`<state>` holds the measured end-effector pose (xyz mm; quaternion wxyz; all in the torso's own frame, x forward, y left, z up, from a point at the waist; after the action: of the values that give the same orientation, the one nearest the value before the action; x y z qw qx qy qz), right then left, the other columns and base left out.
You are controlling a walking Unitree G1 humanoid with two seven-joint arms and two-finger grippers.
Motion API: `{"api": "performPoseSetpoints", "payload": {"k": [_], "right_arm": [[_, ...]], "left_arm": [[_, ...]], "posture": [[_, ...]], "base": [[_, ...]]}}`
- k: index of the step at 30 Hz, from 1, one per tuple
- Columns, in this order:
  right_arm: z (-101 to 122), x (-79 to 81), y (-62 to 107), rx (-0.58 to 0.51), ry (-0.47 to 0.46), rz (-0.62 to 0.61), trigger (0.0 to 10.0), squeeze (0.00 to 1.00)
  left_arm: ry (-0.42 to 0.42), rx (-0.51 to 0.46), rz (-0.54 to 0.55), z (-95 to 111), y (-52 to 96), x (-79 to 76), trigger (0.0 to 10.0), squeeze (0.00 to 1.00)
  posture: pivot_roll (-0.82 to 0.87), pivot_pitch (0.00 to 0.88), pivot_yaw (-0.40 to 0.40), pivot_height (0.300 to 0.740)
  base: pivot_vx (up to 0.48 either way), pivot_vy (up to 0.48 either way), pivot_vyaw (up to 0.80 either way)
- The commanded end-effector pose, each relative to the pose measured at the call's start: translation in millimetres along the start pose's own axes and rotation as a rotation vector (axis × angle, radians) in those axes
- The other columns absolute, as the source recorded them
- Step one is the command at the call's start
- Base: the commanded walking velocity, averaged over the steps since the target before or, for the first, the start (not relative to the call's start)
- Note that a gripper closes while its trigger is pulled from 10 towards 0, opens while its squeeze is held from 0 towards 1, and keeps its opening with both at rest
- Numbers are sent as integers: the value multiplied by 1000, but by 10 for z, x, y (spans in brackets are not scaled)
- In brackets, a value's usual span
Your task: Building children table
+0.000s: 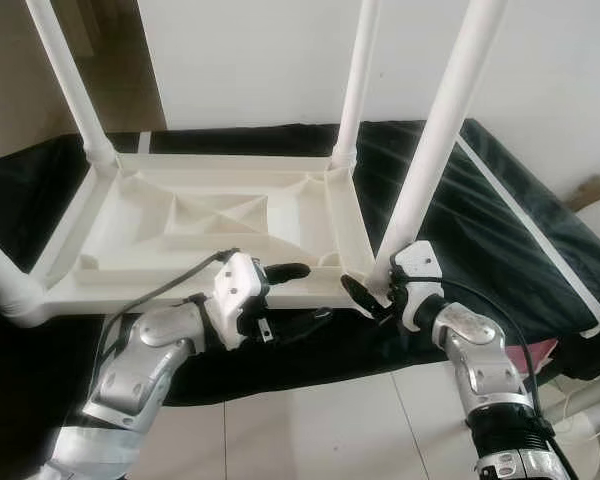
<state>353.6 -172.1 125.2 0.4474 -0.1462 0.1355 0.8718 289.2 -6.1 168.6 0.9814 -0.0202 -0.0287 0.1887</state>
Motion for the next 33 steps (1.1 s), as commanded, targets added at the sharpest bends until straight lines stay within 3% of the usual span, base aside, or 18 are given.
{"api": "performPoseSetpoints", "payload": {"k": [1,8,9,10,19,33], "right_arm": [[-18,19,-12,8,7,20,0,0],[-65,47,10,9,5,41,0,0],[-72,49,13,12,2,38,3961,0],[-81,38,16,15,-5,27,10000,0],[-44,21,22,-3,-66,-35,10000,0],[-46,-14,37,80,-96,-284,10000,0]], "left_arm": [[-2,-8,44,32,-14,56,10000,0],[0,-9,45,41,-14,59,10000,0],[1,-8,45,42,-14,58,10000,0],[1,-8,44,41,-16,56,10000,0],[3,-8,42,45,-23,57,10000,0],[17,-6,30,27,-32,8,10000,0]], "posture": [[3,18,-52,740],[0,23,-47,740],[-2,26,-45,740],[-3,24,-45,740],[-8,28,-44,740],[-23,42,-44,740]], "base": [[0,0,0],[0,0,0],[0,0,0],[0,0,0],[0,0,0],[0,0,0]]}}
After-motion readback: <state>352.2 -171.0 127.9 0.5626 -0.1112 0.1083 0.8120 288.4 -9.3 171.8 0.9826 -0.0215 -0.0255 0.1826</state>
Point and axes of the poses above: a point about 5 cm out from each wrist's last joint towards the gripper, its own y axis pointing back from the gripper into the wrist, its own z axis along the axis of the wrist's last joint, x = y × z, the point moved 6 cm from there along -y, pointing out of the wrist towards the gripper, and after that the axes turned 11 degrees about y, right-handed, at the moved point
